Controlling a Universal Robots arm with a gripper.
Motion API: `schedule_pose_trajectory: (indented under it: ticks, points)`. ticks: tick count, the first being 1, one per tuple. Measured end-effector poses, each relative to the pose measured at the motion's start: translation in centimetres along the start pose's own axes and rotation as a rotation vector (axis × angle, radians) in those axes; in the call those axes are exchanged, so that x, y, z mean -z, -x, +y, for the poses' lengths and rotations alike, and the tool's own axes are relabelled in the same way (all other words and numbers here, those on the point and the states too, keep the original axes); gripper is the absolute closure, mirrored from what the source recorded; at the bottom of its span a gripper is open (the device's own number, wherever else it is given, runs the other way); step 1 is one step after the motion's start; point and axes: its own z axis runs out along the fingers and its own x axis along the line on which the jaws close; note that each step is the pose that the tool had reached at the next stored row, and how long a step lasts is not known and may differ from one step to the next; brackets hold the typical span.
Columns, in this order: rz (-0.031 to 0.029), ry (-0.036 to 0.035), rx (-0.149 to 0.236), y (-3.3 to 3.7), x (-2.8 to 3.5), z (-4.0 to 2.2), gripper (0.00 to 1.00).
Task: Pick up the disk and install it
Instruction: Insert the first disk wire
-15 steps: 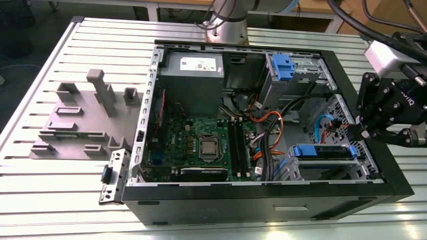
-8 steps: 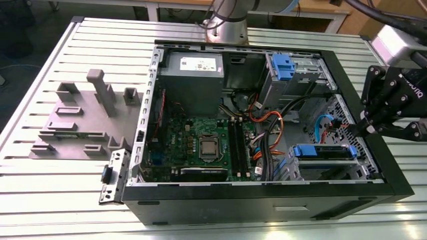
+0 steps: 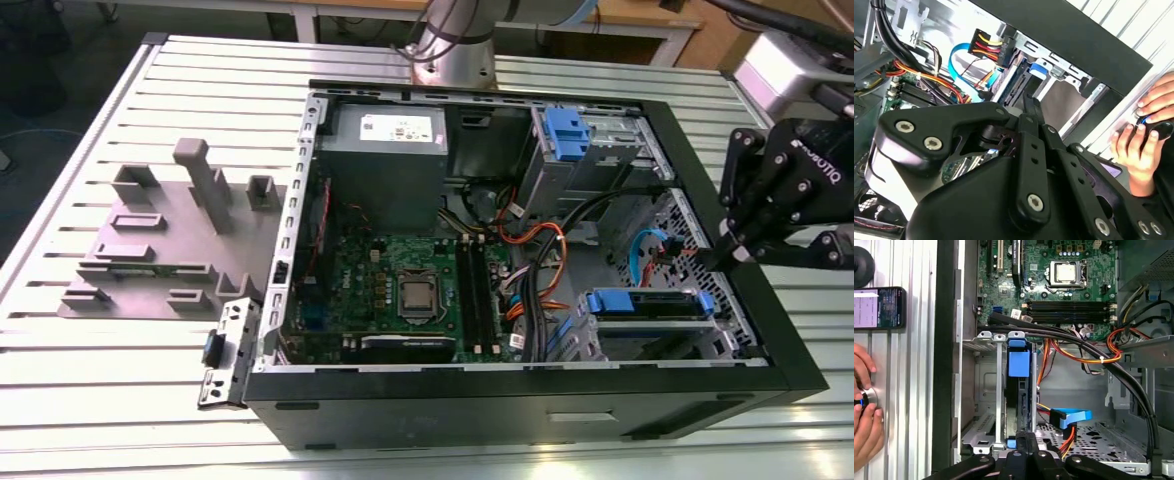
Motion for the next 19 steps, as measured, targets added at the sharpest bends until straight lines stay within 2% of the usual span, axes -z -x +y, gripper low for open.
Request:
schedule_pose_trajectory:
  ticks: [4,5,6,7,8,10,16,17,19]
  points:
    - [0.0012,-0.0001,0.001,0.64,-0.07,-0.12,0.89]
    - [0.0038,-0.0001,0.001,0.76,-0.16,-0.18,0.89]
    - [0.0094,-0.0001,0.000,0.90,-0.25,-0.23,0.89]
    - [0.0190,-0.0002,0.000,1.01,-0.31,-0.27,0.89]
    - [0.0318,-0.0003,0.000,1.09,-0.35,-0.30,0.89]
    - [0.0652,-0.0007,-0.002,1.23,-0.38,-0.34,0.89]
    - [0.1716,-0.0018,-0.006,1.74,-0.47,-0.38,0.89]
    - [0.1805,-0.0020,-0.006,1.85,-0.56,-0.38,0.89]
    - [0.1806,-0.0019,-0.006,1.92,-0.67,-0.38,0.89]
